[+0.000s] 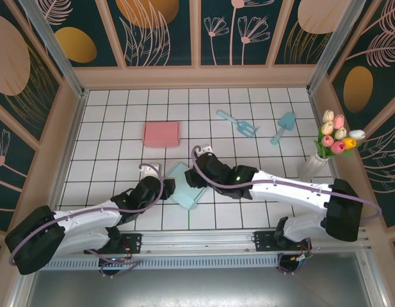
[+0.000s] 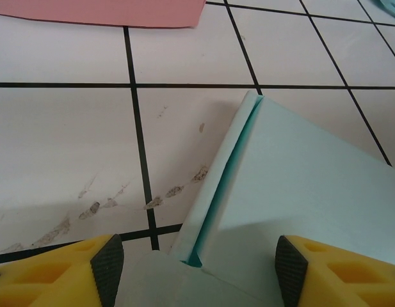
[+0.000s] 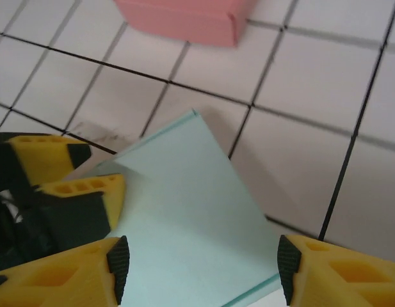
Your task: Fold the paper box
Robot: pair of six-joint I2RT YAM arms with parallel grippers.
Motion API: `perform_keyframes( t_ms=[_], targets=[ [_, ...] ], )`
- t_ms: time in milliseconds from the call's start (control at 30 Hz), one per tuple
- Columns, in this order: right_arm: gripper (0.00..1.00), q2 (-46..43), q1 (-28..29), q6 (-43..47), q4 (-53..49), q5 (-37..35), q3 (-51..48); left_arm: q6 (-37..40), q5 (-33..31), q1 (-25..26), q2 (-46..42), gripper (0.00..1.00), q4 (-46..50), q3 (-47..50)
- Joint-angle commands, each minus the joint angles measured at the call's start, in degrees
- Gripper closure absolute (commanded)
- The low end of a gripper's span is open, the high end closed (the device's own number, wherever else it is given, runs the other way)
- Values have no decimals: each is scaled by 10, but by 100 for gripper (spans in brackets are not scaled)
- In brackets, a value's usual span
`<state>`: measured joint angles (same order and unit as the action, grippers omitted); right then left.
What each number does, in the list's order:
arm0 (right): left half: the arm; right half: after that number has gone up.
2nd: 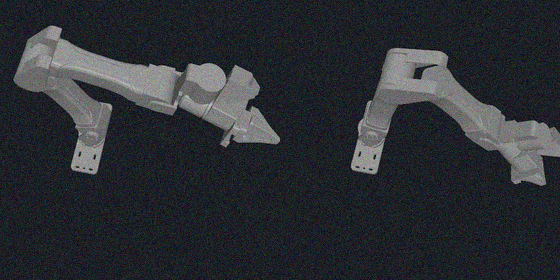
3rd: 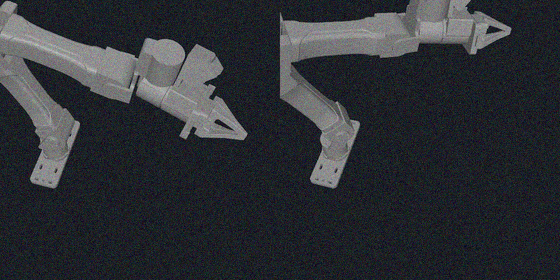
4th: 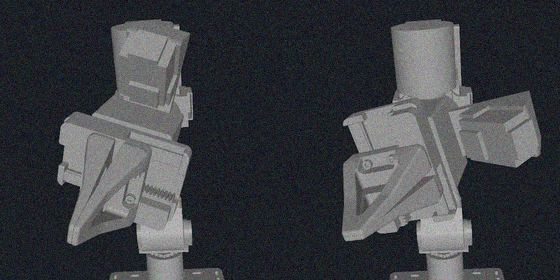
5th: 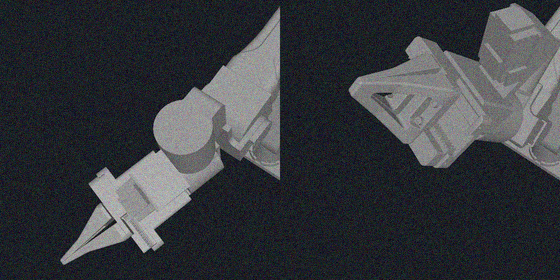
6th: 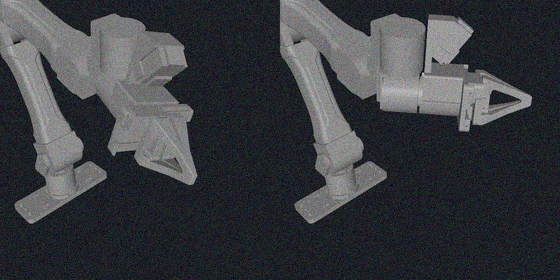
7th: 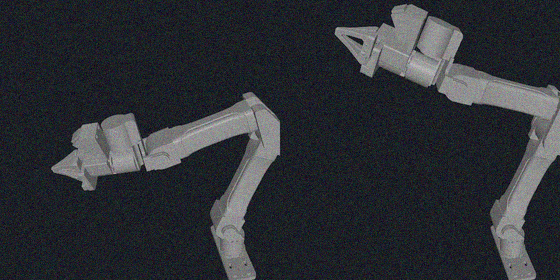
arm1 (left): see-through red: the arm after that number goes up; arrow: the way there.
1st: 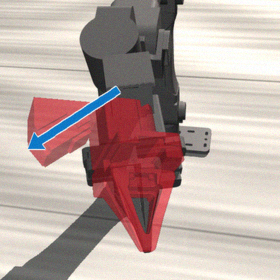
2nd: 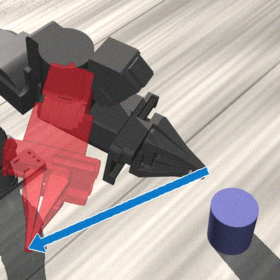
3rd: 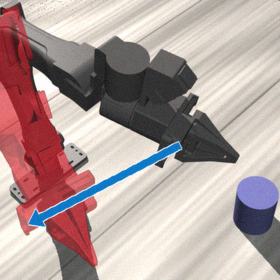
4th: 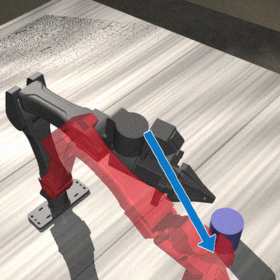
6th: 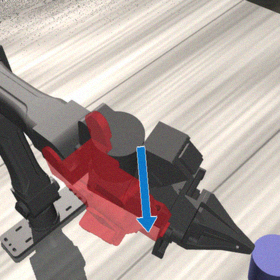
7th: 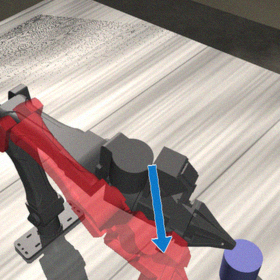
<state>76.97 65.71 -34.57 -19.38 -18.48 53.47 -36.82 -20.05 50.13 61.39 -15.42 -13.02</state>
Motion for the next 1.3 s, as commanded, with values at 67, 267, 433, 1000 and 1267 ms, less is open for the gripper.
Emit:
perform_keyframes(
  t_ms=[67, 267, 433, 1000, 1267],
  targets=[
    [36, 41, 21, -318, -39, -77, -16, -14, 5, -5, 3, 34, -18, 13],
    [36, 79, 47, -386, -16, -68, -40, -14, 7, -5, -4, 34, -24, 21],
    [37, 116, 51, -373, -1, -71, -38, -18, 10, -5, -9, 34, -28, 26],
    [37, 169, 28, -236, 16, -182, -54, -69, -33, -5, -131, 31, -6, 55],
    [37, 170, -17, -104, 51, -171, -52, -72, -60, -6, -204, 27, 72, 41]
  ],
)
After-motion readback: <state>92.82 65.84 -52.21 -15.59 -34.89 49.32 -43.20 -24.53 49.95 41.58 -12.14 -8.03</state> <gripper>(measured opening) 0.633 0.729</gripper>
